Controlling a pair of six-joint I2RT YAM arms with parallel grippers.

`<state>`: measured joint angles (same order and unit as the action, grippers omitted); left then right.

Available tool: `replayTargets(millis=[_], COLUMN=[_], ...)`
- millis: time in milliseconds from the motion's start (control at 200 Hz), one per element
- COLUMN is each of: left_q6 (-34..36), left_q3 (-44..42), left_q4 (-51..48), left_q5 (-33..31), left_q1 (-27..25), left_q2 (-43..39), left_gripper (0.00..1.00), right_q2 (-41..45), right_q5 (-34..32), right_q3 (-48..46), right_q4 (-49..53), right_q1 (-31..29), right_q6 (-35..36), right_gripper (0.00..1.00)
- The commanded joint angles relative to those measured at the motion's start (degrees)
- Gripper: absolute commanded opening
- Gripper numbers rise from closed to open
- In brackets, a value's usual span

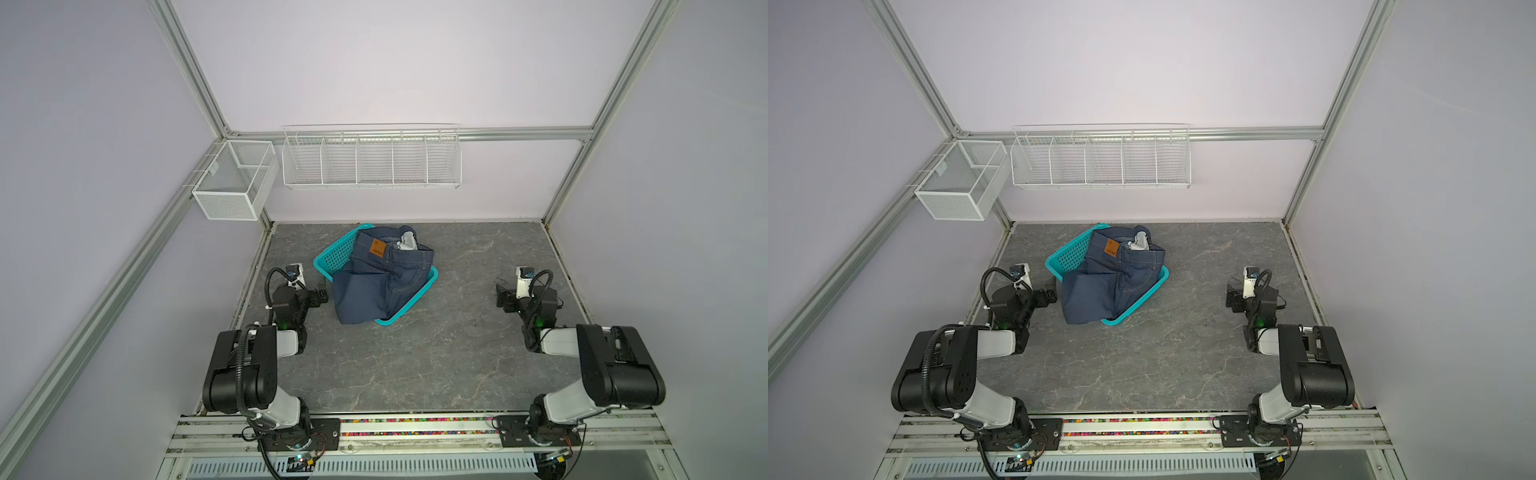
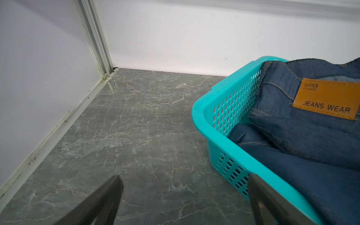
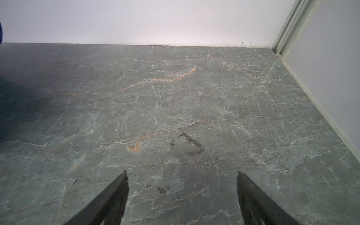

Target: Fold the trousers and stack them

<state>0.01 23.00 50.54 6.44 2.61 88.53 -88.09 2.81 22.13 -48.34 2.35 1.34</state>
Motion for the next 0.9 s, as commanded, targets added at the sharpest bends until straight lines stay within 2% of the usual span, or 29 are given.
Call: replayTargets(millis=[0,690,795,895], left_q6=[0.05,-0.07,-0.84,-1.07], left_q3=[-0.46,-1.0,-1.55,-0.68], left_q4=[1.22,2.03,-0.24,-6.3], left_q5=[0.07,-0.06,-1.82,-3.03], left_q1=[-0.15,-0.11,-0.15,-0.13], left_q2=[0.33,-0.08,-4.02,-9.94], left_gripper=[0.99,0.99,0.99,0.99], right_q2=[0.38,0.43,1.82,6.3], right_q5=[-0.06,0.19,-0.42,1.07], right_q3=[-0.33,-0.55,-0.56,1.19], right_q4=[-1.94,-2.2,-1.83,5.19], right_q1=[-0.27,-0.14,-0.08,0.0], right_q6=[1.03,0.85,0.46,0.99], right_gripper=[0.88,0.88,0.88,0.88])
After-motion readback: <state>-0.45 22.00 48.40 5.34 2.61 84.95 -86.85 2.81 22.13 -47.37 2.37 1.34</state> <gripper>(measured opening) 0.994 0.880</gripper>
